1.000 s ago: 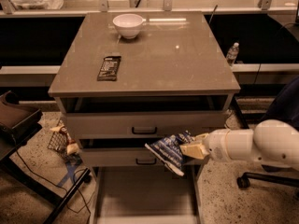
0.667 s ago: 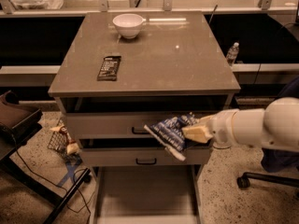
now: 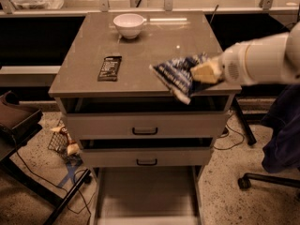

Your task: Pick blue chip bag from bottom drawer and place on counter

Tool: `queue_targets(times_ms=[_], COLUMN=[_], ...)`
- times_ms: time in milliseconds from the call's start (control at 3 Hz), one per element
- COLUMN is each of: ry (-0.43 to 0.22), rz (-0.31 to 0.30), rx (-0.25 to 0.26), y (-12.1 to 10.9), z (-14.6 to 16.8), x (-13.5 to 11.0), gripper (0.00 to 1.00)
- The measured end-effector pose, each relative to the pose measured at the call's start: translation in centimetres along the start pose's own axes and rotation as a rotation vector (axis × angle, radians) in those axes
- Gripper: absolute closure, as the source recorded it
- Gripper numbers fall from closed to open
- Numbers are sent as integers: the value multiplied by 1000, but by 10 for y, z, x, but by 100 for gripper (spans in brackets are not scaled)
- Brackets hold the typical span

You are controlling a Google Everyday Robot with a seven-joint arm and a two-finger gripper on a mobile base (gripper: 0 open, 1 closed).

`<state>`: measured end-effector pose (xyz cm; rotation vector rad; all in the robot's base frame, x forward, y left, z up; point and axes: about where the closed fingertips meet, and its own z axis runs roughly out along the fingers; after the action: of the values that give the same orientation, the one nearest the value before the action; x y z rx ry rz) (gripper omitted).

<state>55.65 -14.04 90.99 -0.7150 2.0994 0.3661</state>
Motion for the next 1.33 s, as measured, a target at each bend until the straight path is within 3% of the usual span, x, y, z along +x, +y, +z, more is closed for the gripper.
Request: queue_targets(times_ms=[333,667,1000,1333], ry=[-106,-197,-307,-342], rz=[-88,-131,-169,-170], rx=[130,222,302,317], y=[-44,-85,-128,-126], z=[-5,8,54,45], x=[-70,-99,-104,-116], gripper=[100,100,97,75])
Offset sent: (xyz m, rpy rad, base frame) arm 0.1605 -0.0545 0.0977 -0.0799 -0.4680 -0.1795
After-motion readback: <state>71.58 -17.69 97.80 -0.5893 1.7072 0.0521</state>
